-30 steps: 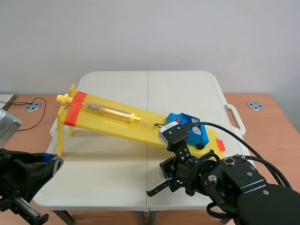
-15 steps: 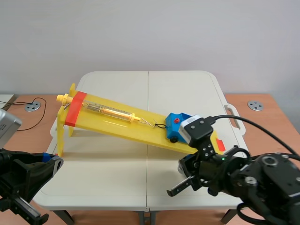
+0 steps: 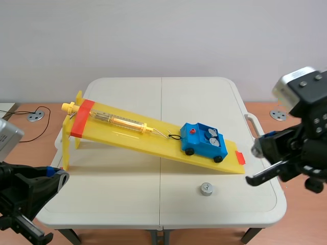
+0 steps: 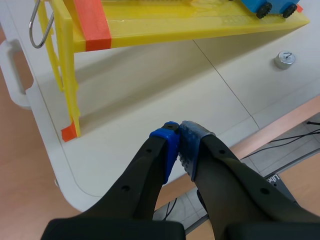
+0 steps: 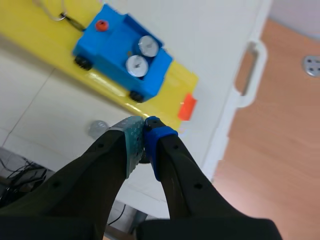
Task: Place the four metal weights on the blue cart on the ramp.
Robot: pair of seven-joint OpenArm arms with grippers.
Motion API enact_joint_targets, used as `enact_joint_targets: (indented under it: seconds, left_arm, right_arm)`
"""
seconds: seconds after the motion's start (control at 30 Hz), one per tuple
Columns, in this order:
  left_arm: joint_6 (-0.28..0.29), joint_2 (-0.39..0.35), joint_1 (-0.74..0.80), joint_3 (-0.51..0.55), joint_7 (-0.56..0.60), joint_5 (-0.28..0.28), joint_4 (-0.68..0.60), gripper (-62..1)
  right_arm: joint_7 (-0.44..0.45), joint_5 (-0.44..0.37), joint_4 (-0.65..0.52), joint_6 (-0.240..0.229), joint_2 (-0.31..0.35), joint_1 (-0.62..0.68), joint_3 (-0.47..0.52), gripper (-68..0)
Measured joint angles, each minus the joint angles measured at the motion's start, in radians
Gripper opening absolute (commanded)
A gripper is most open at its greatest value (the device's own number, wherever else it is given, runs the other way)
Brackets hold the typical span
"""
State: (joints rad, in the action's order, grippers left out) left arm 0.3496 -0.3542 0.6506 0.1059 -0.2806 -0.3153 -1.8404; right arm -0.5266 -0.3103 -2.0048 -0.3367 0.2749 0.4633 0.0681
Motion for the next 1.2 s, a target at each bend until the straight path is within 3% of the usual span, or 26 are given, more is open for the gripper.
enact_joint_targets:
  seconds: [0.13,0.23,0.47,0.8,1.2]
  left_arm:
    - [0.000,0.000,0.000,0.000,0.000,0.000,0.000,-57.3]
    - [0.000,0.000,0.000,0.000,0.000,0.000,0.000,-57.3]
    - [0.000,0.000,0.000,0.000,0.000,0.000,0.000,-57.3]
    - [0.000,0.000,0.000,0.000,0.000,0.000,0.000,-57.3]
    - [0.000,0.000,0.000,0.000,0.000,0.000,0.000,-57.3]
  right_arm:
    - [-0.001,-0.036,-0.009,0.001,0.000,-0.022,0.076,-66.9]
    - [0.001,-0.039,0.020,0.000,-0.001,-0.077,0.078,-66.9]
    - [0.001,-0.037,0.217,0.000,-0.035,-0.260,0.018,-66.8]
    - [0.003,0.084,0.450,0.049,-0.153,-0.447,-0.128,-66.8]
    - [0.013,0.188,0.586,0.126,-0.226,-0.536,-0.249,-66.7]
